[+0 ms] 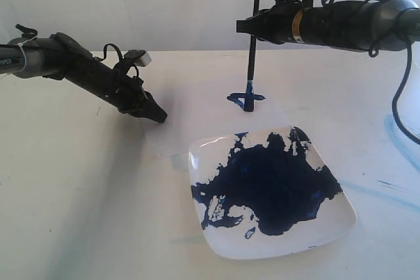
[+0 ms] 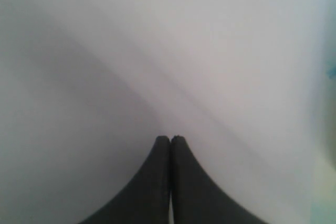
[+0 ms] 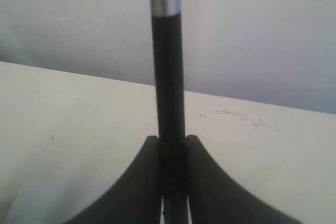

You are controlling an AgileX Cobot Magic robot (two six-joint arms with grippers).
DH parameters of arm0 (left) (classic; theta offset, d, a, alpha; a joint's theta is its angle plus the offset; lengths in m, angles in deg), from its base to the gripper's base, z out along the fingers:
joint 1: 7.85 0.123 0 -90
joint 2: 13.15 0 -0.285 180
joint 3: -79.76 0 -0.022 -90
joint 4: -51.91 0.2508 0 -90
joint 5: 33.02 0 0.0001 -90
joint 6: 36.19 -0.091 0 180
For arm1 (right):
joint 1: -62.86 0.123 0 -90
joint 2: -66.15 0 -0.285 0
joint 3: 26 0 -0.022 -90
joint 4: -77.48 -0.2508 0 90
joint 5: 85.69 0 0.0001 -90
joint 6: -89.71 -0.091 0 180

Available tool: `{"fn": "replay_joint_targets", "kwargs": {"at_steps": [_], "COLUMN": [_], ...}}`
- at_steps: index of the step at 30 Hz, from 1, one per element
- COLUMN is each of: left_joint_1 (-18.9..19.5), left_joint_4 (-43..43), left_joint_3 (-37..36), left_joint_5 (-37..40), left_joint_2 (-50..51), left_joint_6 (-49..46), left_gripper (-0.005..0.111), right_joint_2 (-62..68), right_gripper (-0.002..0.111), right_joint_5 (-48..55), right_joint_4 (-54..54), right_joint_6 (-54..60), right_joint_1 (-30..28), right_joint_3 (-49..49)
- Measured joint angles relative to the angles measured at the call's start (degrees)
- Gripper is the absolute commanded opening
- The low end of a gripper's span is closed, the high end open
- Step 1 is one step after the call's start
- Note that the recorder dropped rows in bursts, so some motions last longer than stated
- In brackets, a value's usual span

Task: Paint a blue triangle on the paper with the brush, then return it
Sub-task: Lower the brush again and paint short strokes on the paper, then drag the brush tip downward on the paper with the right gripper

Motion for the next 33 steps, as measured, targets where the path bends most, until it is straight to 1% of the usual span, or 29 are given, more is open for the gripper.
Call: {"fn": "replay_joint_targets", "kwargs": {"at_steps": [10, 25, 29, 32, 33], "left_joint_1": [0.0, 0.0, 0.0, 0.0, 0.0], "left_joint_4": [0.0, 0.0, 0.0, 0.0, 0.0], "left_joint_3": [0.0, 0.0, 0.0, 0.0, 0.0], "left_joint_5": [0.0, 0.2, 0.2, 0.2, 0.2], "left_joint_2": [0.0, 0.0, 0.0, 0.0, 0.0], "left_joint_6": [0.1, 0.1, 0.1, 0.1, 0.1], "left_gripper": [0.0, 0.0, 0.0, 0.0, 0.0], "right_joint_2": [-0.3, -2.0, -2.8, -3.4, -3.4], "right_gripper": [0.0, 0.0, 0.0, 0.0, 0.0], "right_joint_5": [-0.1, -1.7, -5.1, -11.8, -15.6], "right_joint_4": [8.5, 13.8, 14.0, 14.1, 14.1], "right_joint_6": [-8.7, -12.0, -7.3, -1.5, 0.6], "right_joint_1": [0.0, 0.0, 0.0, -0.7, -0.9], "right_joint_3": [0.0, 0.2, 0.2, 0.2, 0.2]}}
